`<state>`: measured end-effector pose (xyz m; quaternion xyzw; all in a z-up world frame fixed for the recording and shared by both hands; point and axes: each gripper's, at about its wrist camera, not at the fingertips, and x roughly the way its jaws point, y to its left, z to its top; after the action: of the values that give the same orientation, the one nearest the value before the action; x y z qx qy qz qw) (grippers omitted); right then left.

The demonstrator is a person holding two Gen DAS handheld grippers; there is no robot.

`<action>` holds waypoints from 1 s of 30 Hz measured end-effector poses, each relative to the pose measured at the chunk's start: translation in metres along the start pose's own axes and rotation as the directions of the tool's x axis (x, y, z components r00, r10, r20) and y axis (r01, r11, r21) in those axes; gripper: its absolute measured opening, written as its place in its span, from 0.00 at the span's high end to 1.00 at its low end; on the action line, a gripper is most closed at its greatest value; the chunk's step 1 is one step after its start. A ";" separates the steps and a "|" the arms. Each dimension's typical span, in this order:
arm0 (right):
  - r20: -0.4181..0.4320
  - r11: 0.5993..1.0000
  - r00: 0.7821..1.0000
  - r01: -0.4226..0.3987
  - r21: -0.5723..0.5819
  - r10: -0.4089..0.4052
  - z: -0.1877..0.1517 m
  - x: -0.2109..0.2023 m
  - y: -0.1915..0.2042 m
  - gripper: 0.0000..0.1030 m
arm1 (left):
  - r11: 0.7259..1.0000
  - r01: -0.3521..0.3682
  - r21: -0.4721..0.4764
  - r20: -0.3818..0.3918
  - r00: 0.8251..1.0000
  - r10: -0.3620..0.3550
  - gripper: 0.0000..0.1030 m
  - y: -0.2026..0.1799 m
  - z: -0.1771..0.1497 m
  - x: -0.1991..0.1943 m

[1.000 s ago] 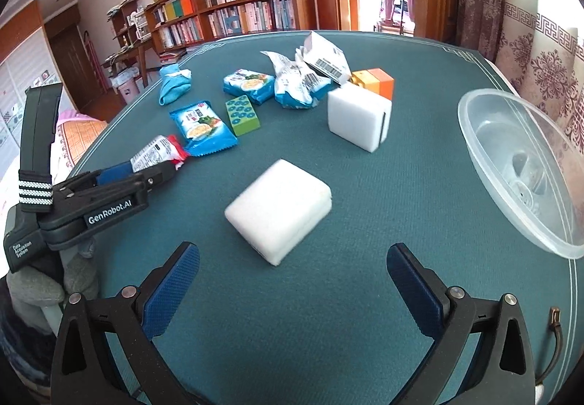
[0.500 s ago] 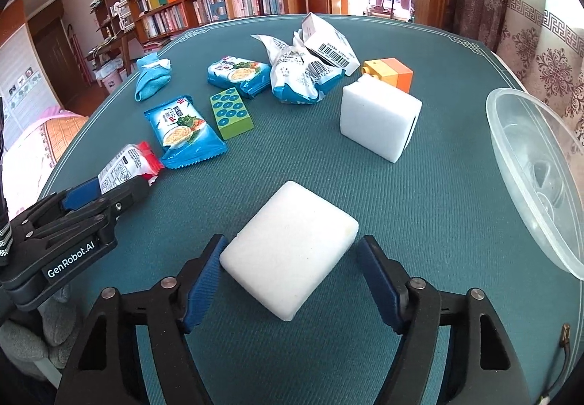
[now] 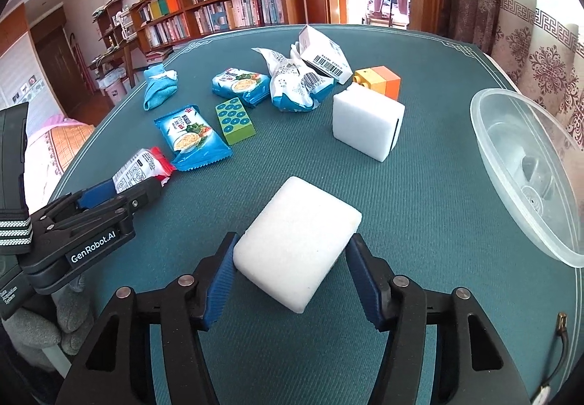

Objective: Organize objects
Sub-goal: 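Close left tool on the snack bag while right tool closes on the white sponge, then carry the snack bag and sponge with both tools over the clear bowl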

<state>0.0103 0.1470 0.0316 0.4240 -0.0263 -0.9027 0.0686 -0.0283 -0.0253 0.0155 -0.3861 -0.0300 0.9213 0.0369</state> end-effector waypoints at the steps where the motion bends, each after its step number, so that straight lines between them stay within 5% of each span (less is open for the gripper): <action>1: 0.002 1.000 1.000 0.001 0.003 -0.001 -0.001 -0.002 -0.002 0.41 | 1.000 -0.001 0.002 0.001 1.000 0.001 0.40 0.000 0.000 -0.001; 30: 0.128 0.964 0.972 0.169 0.203 -0.197 0.019 -0.059 -0.129 0.41 | 0.999 -0.018 0.049 -0.010 1.000 0.019 0.40 -0.026 -0.002 -0.012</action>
<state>0.0195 0.2833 0.0751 0.3613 -0.0781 -0.9273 -0.0584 -0.0171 -0.0002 0.0245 -0.3901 -0.0037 0.9200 0.0380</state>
